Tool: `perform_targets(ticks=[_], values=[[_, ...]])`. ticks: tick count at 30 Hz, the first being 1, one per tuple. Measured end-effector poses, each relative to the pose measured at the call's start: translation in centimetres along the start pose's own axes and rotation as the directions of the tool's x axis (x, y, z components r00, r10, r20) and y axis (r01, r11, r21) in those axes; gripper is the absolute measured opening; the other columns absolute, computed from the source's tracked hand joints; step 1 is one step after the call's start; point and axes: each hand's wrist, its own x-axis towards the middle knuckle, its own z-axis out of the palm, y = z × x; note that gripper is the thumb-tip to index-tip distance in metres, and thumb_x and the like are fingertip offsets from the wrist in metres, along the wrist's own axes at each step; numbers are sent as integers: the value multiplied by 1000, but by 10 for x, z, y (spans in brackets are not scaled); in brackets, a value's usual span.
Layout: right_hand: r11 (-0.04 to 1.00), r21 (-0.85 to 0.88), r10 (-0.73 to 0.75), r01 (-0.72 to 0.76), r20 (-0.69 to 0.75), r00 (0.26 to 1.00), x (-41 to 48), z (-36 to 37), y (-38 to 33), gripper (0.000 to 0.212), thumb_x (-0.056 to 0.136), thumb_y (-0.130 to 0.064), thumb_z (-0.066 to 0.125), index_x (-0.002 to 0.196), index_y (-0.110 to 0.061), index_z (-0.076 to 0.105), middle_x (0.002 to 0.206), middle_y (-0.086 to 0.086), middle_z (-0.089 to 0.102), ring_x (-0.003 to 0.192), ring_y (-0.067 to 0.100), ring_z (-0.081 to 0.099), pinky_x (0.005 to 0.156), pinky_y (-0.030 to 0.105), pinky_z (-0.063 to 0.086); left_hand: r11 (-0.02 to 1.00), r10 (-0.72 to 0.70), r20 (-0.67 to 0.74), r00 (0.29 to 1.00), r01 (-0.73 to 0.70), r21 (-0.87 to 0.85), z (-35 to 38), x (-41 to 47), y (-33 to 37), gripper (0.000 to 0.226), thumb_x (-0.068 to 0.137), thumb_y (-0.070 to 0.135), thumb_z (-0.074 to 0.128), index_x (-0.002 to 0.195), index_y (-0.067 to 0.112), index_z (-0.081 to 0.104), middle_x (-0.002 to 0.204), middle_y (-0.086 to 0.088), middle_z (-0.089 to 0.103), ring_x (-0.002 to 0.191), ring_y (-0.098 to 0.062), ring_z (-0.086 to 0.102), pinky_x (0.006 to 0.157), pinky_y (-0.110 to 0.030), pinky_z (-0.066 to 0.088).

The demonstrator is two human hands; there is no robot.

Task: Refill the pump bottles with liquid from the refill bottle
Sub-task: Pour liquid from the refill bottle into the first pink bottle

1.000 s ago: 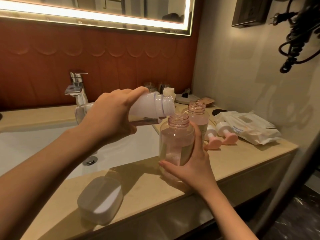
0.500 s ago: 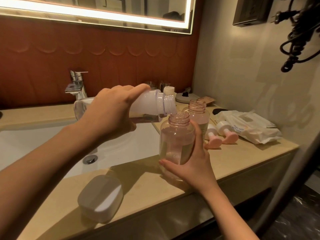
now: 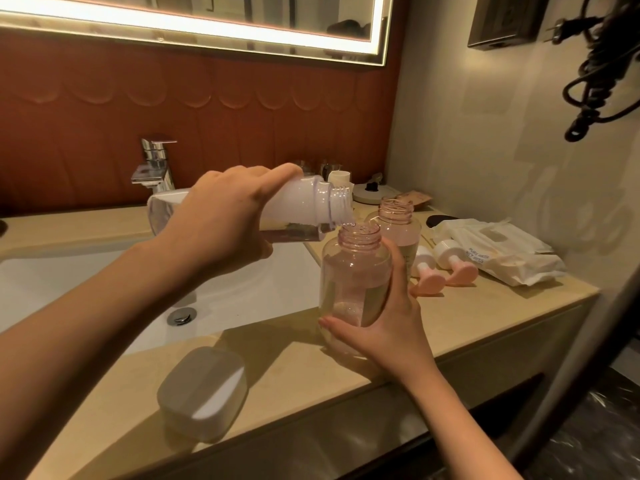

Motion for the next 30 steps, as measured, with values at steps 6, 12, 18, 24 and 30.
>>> perform_targets(ticks=[6, 12, 18, 24, 30], values=[[1000, 0, 2, -2, -5, 1000, 0, 0, 1, 111, 59, -46, 83, 133, -55, 1, 151, -13, 23, 123, -1, 25, 81, -5, 19, 1000, -17, 9, 1000, 17, 10, -1, 0, 0, 82, 59, 12, 82, 131, 19, 44, 108, -9, 62, 93, -30, 56, 77, -46, 50], [1000, -2, -13, 13, -13, 1000, 0, 1, 0, 113, 58, -46, 84, 132, -57, -1, 150, -12, 24, 128, 5, 28, 99, 22, 26, 1000, -5, 2, 1000, 5, 26, -2, 1, 0, 81, 59, 13, 82, 131, 19, 44, 108, -9, 63, 93, -30, 57, 76, -43, 48], [1000, 2, -20, 20, -10, 1000, 0, 1, 1, 113, 58, -45, 84, 132, -57, 0, 142, -21, 25, 123, 0, 27, 98, 20, 26, 999, 7, -6, 1000, -7, 34, -2, 1, 1, 81, 60, 12, 82, 132, 18, 45, 109, -9, 63, 95, -29, 57, 76, -41, 47], [1000, -5, -20, 20, -9, 1000, 0, 0, 1, 112, 58, -46, 83, 132, -56, -1, 150, -14, 22, 125, -2, 23, 97, 17, 23, 999, -1, -1, 1000, 1, 38, -1, 0, 1, 82, 60, 13, 82, 132, 18, 44, 108, -9, 63, 94, -29, 57, 75, -40, 47], [1000, 0, -20, 20, -9, 1000, 0, 1, 1, 113, 58, -46, 84, 133, -55, 0, 143, -22, 22, 124, -1, 24, 98, 20, 24, 999, 7, -8, 1000, -7, 44, -1, 0, 0, 81, 59, 13, 82, 131, 18, 45, 107, -9, 63, 91, -28, 57, 72, -38, 46]])
